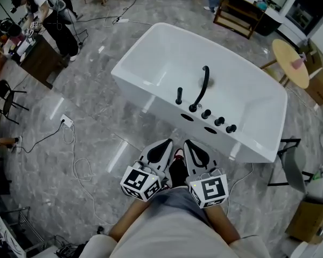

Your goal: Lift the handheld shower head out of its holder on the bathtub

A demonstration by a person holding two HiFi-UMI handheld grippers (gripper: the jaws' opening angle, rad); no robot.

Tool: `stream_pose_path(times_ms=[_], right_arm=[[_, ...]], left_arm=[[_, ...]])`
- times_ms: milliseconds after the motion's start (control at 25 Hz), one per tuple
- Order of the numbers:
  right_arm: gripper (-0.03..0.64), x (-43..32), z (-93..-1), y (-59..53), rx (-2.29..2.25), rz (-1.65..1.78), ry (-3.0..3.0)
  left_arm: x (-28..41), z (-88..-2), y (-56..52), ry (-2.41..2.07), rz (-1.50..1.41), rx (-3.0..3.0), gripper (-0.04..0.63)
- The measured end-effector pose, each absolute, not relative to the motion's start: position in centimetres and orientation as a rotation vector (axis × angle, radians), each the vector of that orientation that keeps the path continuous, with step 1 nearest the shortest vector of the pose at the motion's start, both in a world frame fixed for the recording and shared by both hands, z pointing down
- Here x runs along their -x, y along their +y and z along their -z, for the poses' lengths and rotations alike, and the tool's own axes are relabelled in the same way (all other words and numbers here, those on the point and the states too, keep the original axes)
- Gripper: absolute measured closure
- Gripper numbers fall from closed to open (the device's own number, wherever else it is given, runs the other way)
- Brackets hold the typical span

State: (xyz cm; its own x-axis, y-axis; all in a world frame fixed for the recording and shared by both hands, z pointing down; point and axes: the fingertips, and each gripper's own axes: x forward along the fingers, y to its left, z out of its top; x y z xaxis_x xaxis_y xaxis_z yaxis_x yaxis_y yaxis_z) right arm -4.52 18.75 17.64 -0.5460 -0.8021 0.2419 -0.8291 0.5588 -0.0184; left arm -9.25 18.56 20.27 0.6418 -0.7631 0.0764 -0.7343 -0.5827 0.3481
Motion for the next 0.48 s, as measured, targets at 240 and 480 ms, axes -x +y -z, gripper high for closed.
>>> stream_pose_path(times_ms=[240, 480], right_arm=[[0.597, 3.6, -17.7, 14.1, -1.359, -0.200, -2.588], [0.597, 1.8, -17.7, 9.1, -1.358, -0.206, -2.599]], left_arm=[[8.4, -20.4, 14.0, -1.197, 0.114, -2.499, 0.591], [6.3, -20.2, 9.2, -1.191, 0.111, -2.506, 0.590]])
